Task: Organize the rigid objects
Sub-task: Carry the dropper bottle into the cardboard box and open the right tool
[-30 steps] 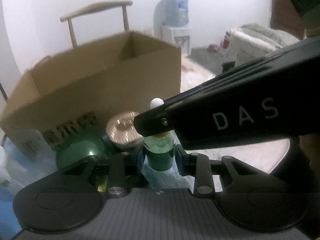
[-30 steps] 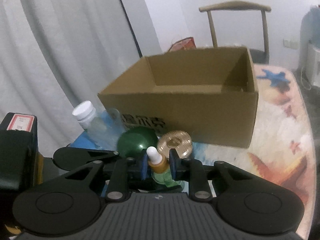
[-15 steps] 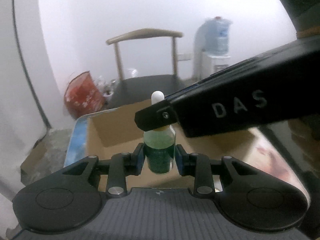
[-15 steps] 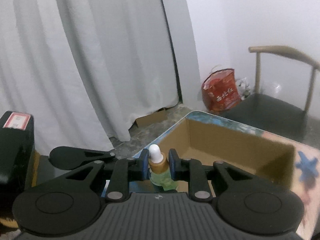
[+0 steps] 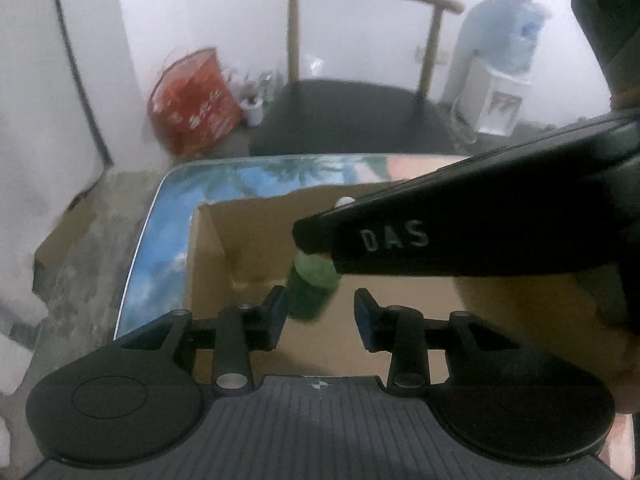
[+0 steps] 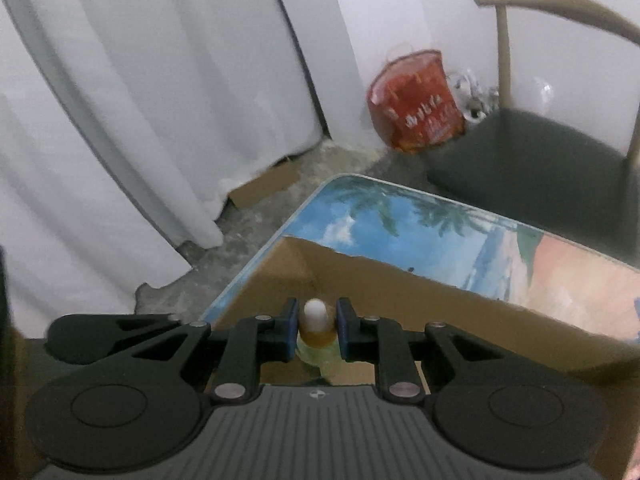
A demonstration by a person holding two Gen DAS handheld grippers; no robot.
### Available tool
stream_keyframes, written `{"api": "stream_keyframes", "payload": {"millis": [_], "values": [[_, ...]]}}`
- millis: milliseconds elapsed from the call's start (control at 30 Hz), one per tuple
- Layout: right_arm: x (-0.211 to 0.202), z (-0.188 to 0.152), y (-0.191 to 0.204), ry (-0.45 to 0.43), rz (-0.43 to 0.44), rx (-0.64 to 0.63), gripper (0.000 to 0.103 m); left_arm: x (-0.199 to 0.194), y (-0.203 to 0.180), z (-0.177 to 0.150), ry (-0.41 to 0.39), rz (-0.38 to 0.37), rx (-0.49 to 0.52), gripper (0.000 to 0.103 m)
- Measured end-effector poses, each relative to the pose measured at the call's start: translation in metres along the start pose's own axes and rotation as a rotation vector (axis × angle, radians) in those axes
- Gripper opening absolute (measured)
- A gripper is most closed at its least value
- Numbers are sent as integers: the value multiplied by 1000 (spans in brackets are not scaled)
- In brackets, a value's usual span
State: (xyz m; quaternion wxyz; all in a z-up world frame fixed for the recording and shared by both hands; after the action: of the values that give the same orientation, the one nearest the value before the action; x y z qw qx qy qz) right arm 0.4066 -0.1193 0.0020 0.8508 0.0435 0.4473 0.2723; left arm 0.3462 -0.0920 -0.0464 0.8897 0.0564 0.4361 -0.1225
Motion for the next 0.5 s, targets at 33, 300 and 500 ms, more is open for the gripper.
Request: {"api": "stream_keyframes", "payload": {"millis": [33,300,500], "values": [[8,1,-3,5,-2,9,21,3,2,-1,11,8,-4,36],[50,2,-7,26,0,13,21,11,17,-12,65,40,-28,37],[47,5,3,2,-3,-22,23,4,23,-14,79,47,-53,43]]}}
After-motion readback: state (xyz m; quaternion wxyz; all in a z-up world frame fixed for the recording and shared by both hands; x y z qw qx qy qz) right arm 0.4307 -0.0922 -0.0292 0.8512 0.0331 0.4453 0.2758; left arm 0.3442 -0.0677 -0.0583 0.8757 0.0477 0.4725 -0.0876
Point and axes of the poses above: each gripper's, at about its wrist camera, not at the fingertips, and x roughly the way its jaws point, y to its left, z to its top, the point moved 10 cm from there along x, roughly the way its jaws point, and after that the axes turned 1 degree about x, right-handed, at the moved point
